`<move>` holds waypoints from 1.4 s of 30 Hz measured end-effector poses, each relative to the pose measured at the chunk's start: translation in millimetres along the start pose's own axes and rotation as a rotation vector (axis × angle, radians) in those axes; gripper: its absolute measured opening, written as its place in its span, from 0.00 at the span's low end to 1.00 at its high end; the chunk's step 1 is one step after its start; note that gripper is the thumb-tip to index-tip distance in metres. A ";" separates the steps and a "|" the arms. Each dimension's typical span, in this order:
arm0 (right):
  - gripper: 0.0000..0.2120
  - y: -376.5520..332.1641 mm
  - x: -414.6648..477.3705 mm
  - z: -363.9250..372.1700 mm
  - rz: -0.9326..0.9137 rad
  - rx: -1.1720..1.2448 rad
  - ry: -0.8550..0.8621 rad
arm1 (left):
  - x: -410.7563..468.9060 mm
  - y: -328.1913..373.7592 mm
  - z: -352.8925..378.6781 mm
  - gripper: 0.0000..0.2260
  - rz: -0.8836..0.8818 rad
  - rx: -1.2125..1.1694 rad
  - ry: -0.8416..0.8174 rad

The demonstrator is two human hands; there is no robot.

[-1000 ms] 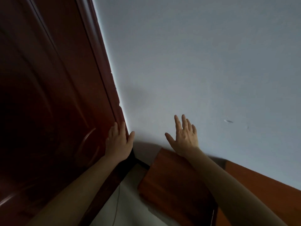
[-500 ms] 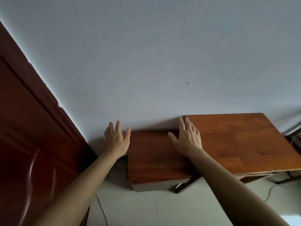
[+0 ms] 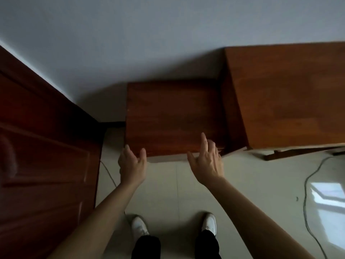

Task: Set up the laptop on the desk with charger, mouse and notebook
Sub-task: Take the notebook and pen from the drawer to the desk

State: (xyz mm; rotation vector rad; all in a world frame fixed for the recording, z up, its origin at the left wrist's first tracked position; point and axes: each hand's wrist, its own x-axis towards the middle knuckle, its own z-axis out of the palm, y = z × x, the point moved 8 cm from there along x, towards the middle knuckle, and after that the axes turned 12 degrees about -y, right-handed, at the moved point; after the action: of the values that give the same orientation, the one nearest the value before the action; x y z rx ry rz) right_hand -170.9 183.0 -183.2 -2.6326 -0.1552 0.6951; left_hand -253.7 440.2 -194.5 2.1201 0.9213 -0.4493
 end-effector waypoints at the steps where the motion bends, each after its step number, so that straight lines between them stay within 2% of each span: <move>1: 0.40 13.3 2.9 16.6 0.015 0.040 0.000 | 5.5 -11.8 15.9 0.33 -0.019 -0.056 0.012; 8: 0.43 83.6 26.3 88.2 0.105 0.323 0.093 | 51.9 -66.6 85.9 0.35 -0.126 -0.338 0.125; 14: 0.48 114.5 45.9 106.2 0.153 0.573 0.167 | 81.0 -84.2 91.6 0.33 0.054 -0.382 0.181; 18: 0.49 117.3 50.8 104.8 0.171 0.656 0.238 | 86.7 -89.4 96.8 0.35 0.113 -0.430 0.122; 23: 0.50 125.3 64.5 106.4 0.242 0.806 0.216 | 89.7 -87.4 96.6 0.37 0.139 -0.504 0.125; 26: 0.50 126.0 64.3 100.1 0.257 0.752 0.230 | 90.0 -92.0 98.3 0.34 0.157 -0.491 0.127; 31: 0.38 131.1 41.2 108.0 0.253 0.760 0.294 | 81.1 -101.4 99.7 0.27 0.033 -0.490 0.240; 35: 0.36 140.9 27.2 124.2 0.317 0.806 0.265 | 68.0 -108.3 106.4 0.22 -0.007 -0.512 0.262; 39: 0.41 148.9 12.3 137.4 0.419 0.850 0.264 | 50.7 -122.3 115.4 0.27 -0.028 -0.486 0.255; 42: 0.40 152.5 7.9 141.4 0.452 0.805 0.246 | 46.3 -128.7 121.5 0.32 -0.053 -0.492 0.227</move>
State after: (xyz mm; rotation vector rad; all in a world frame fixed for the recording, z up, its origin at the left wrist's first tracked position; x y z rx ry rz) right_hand -233.5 97.0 -362.0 -1.9364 0.6694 0.4256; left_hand -318.9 426.1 -364.8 1.7175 1.0894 0.0034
